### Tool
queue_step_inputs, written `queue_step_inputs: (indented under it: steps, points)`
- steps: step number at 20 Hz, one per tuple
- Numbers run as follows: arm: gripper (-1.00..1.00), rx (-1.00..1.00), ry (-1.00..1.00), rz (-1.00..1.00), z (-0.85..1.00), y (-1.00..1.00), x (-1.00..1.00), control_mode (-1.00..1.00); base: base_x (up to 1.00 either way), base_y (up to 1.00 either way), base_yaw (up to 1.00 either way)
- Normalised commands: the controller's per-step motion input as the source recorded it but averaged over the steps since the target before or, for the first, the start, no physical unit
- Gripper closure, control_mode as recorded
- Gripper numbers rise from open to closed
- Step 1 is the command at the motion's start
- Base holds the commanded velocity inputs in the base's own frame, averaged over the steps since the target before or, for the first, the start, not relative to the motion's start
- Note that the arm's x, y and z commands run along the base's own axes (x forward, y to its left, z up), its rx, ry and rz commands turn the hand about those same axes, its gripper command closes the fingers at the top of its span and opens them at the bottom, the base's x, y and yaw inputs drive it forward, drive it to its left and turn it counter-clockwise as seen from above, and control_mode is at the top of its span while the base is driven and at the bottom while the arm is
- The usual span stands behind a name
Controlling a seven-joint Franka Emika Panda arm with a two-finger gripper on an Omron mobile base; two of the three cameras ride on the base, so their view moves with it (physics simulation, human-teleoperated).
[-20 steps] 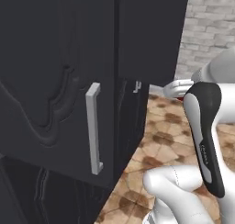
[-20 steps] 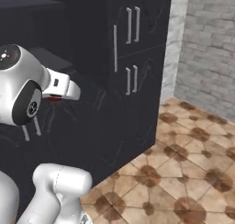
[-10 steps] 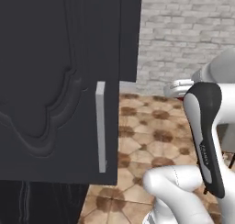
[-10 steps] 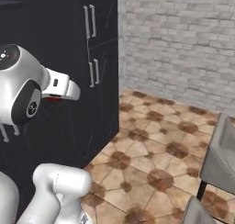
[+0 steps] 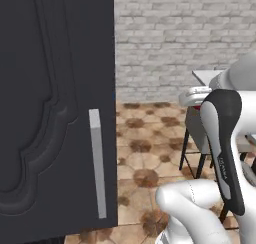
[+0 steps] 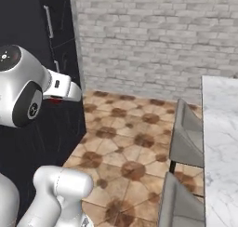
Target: Pick the bell pepper from the cabinet and place it in the bowl. Then pick the bowl and place it in the sink. Then turn on the sink facuet.
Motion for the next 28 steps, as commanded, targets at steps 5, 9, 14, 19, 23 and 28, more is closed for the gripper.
queue_step_inputs:
  steps: [5,9,14,19,23,28]
  points:
    - [1.0,0.0,0.0,0.0,0.0,0.0,0.0,1.0,-0.28,-0.09,-0.44]
    - [1.0,0.0,0.0,0.0,0.0,0.0,0.0,1.0,-0.38,-0.08,-0.49]
    - [1.0,0.0,0.0,0.0,0.0,0.0,0.0,1.0,-0.53,-0.13,-0.43]
    - [1.0,0.0,0.0,0.0,0.0,0.0,0.0,1.0,-0.71,-0.23,-0.19]
    - [1.0,0.0,0.0,0.0,0.0,0.0,0.0,1.0,-0.8,-0.39,-0.1]
    - [1.0,0.0,0.0,0.0,0.0,0.0,0.0,1.0,-0.75,-0.21,-0.21]
